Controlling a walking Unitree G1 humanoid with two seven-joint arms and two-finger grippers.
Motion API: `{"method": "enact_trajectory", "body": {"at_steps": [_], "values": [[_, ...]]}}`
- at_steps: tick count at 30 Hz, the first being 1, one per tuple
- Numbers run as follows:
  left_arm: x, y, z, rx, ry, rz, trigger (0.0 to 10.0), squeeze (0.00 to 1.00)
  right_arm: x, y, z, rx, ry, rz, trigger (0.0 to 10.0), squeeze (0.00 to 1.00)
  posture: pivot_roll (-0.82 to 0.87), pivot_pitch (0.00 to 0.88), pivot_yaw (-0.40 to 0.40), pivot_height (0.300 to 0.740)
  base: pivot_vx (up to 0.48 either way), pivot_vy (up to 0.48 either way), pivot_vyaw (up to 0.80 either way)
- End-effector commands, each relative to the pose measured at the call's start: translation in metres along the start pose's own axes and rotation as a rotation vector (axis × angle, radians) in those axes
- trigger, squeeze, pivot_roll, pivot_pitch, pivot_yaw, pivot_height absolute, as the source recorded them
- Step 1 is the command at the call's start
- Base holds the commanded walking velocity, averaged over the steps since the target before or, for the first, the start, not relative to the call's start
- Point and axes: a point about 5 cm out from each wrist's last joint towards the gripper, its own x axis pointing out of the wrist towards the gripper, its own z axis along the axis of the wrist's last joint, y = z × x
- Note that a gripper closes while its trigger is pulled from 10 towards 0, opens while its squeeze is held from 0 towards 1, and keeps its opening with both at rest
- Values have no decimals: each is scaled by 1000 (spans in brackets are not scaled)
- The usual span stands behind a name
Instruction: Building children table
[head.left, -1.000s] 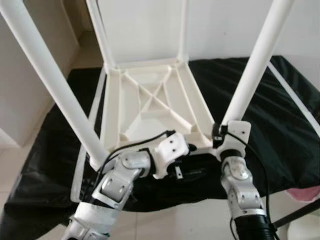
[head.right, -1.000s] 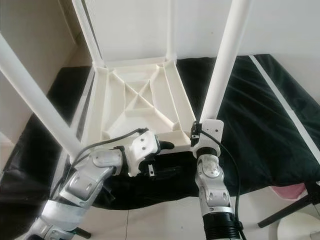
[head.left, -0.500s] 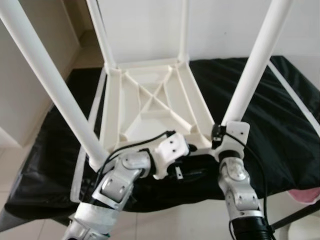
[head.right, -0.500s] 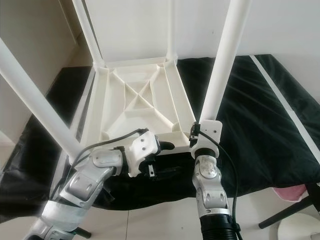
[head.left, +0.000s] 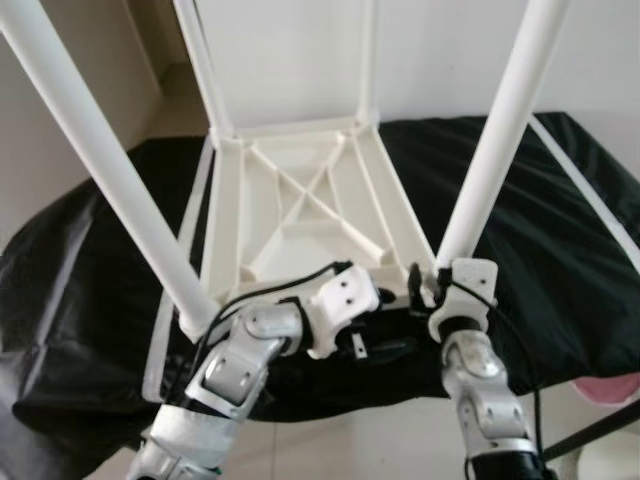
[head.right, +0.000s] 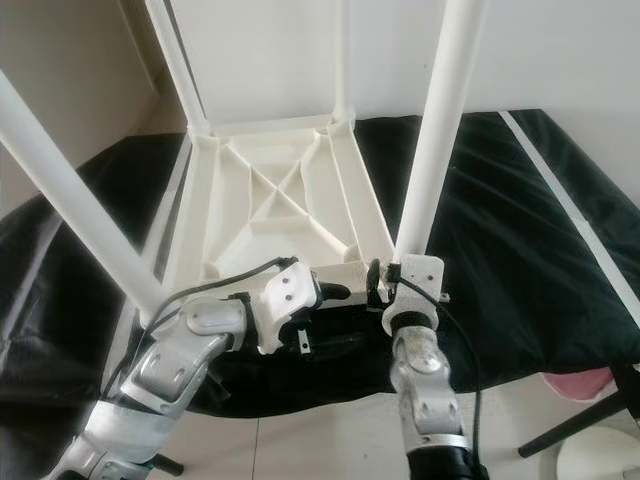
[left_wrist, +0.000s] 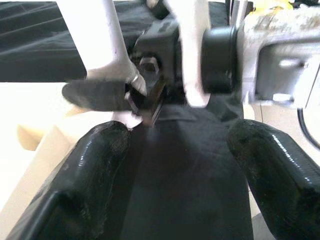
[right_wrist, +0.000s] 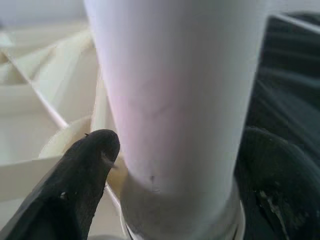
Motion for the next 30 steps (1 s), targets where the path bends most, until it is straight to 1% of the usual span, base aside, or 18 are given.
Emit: {"method": "enact_trajectory", "body": {"at_steps": [1,2,3,4,5,7,8,10,12,13,16,17,18,23,24,26,27,30], "values": [[0,0,-1,-5,2,18,10000,0,-2,-2,3,15,-26,33,10000,1000,-84,24,45,740,0,0,0],[0,0,0,-3,1,16,10000,0,-2,-13,5,-26,-45,49,10000,1000,-84,24,45,740,0,0,0],[1,0,0,-4,1,15,10000,0,-1,-17,5,-38,-47,58,10000,1000,-105,22,54,740,0,0,0],[1,0,0,-4,1,15,10000,0,-1,-17,5,-38,-47,58,10000,1000,-105,22,54,740,0,0,0],[2,0,0,-4,1,11,10000,0,2,-26,5,-41,-39,139,10000,0,-108,21,57,740,0,0,0],[3,0,0,-4,1,8,10000,0,5,-30,8,-62,-43,224,10000,0,-109,20,58,740,0,0,0],[3,0,0,-4,1,8,10000,0,5,-30,8,-62,-43,224,10000,0,-109,20,58,740,0,0,0],[3,1,0,-3,1,6,10000,0,12,-34,10,-75,-32,284,10000,0,-110,20,60,740,0,0,0],[3,1,0,-3,1,6,10000,0,16,-34,13,-115,-39,349,10000,0,-110,19,62,740,0,0,0],[3,1,0,-1,1,4,10000,0,18,-32,14,-134,-36,416,10000,0,-109,17,64,740,0,0,0],[3,1,0,1,2,3,10000,0,19,-31,14,-146,-33,459,10000,0,-109,17,64,740,0,0,0],[3,2,0,1,2,3,10000,0,21,-29,14,-149,-24,507,10000,0,-108,15,66,740,0,0,0],[2,2,0,5,4,3,10000,0,26,-29,15,-167,-24,545,10000,0,-108,15,66,740,0,0,0],[1,3,0,6,4,10,10000,0,30,-27,16,-176,-17,607,10000,0,-94,11,65,740,0,0,0],[1,3,0,6,5,11,10000,0,32,-28,15,-194,-12,617,7451,0,-94,11,65,740,0,0,0],[0,3,0,6,5,12,10000,0,33,-29,14,-207,-8,624,7451,0,-94,11,65,740,0,0,0],[0,3,0,7,7,15,10000,0,34,-32,12,-222,1,635,0,0,-79,13,55,740,0,0,0],[-2,3,0,5,9,22,10000,0,33,-35,10,-216,9,645,0,0,-69,12,49,740,0,0,0]]}}
